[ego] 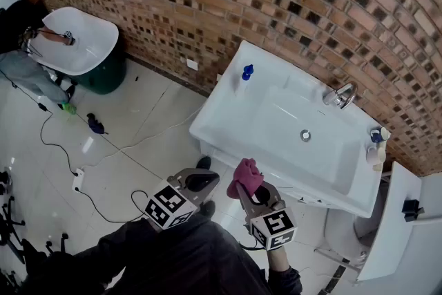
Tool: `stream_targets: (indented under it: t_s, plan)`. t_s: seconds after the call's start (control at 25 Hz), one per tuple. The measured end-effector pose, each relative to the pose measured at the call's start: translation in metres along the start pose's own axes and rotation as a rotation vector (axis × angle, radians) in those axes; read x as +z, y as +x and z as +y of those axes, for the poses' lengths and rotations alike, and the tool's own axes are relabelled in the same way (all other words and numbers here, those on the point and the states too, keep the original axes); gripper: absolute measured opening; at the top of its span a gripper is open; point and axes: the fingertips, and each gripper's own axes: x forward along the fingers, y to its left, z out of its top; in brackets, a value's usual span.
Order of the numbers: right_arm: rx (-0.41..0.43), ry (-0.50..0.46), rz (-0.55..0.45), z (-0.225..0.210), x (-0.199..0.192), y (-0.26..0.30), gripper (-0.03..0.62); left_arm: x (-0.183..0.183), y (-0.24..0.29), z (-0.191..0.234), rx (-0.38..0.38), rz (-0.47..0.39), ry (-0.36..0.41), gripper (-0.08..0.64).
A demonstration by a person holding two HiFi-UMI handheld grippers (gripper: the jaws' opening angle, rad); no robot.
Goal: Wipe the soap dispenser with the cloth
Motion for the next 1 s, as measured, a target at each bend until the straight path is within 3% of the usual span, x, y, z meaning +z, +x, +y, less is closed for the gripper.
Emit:
stream_targets:
  t_s: [0.36, 0.68, 1.0]
  plan:
    - [-0.024, -0.022, 0.017, -0.084, 0.055, 0.072, 0.069, 0.051, 0.048, 0.098, 0.031, -0.03, -0.026, 0.003]
    - [-0.098, -0.055, 0.061, -0.168, 0.119, 0.146, 0.069, 0.102, 0.094, 0.173, -0.037, -0.036, -0.022, 0.059]
    - [-0.173, 0.077, 0.02, -0.257, 0.185, 0.202, 0.069, 0.132, 0.124, 0.223, -0.11, -0.042, -0.03, 0.084]
